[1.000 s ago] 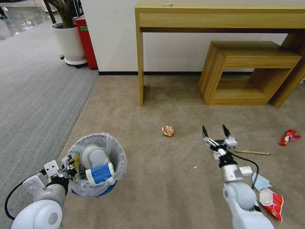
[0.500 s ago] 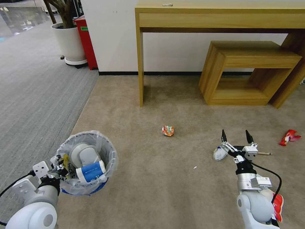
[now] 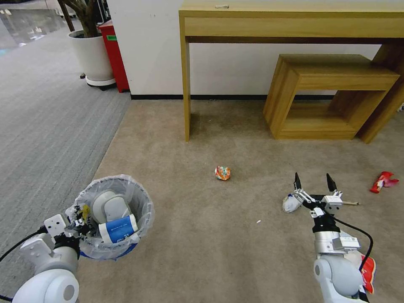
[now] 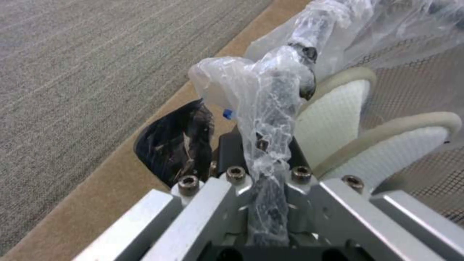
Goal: Pick up the trash bin and place the garbage on the floor into it.
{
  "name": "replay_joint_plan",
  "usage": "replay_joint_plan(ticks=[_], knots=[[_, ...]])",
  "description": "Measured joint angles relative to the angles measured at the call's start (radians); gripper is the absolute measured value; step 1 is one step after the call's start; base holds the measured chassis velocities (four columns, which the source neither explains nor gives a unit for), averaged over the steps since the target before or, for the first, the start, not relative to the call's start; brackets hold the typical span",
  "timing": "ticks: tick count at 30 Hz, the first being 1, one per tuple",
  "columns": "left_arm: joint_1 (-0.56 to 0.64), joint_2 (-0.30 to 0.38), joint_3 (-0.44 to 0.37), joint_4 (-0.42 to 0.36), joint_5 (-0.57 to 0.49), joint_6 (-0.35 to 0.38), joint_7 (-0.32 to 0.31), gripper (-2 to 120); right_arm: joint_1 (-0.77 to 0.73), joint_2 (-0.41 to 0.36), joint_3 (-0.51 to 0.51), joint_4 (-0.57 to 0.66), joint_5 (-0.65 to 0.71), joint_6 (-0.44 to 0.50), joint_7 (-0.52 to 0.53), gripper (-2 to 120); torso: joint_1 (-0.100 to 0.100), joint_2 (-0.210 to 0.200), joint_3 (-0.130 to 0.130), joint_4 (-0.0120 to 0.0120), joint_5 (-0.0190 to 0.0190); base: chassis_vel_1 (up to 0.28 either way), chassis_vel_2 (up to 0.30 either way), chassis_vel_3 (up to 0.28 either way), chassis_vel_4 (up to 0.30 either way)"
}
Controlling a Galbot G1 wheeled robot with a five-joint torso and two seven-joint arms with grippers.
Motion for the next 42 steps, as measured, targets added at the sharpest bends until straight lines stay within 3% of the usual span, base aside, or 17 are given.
replay_joint_plan(ticks=[22, 42], knots=[[0.000, -0.006, 0.006, 0.003, 0.021, -0.020, 0.012, 1, 0.008, 0.008, -0.009, -0.005, 0.005, -0.021, -0.001, 100, 0.000, 0.000, 0.000, 0.0000, 0.0000, -0.021, 0.017, 0.015, -0.021], [0.000, -0.006, 0.011, 0.000, 0.024, -0.027, 0.021, 1, 0.012, 0.011, -0.011, -0.006, 0.006, -0.017, -0.001, 100, 0.000, 0.000, 0.000, 0.0001, 0.0001, -0.248, 0.253, 0.266, -0.259]])
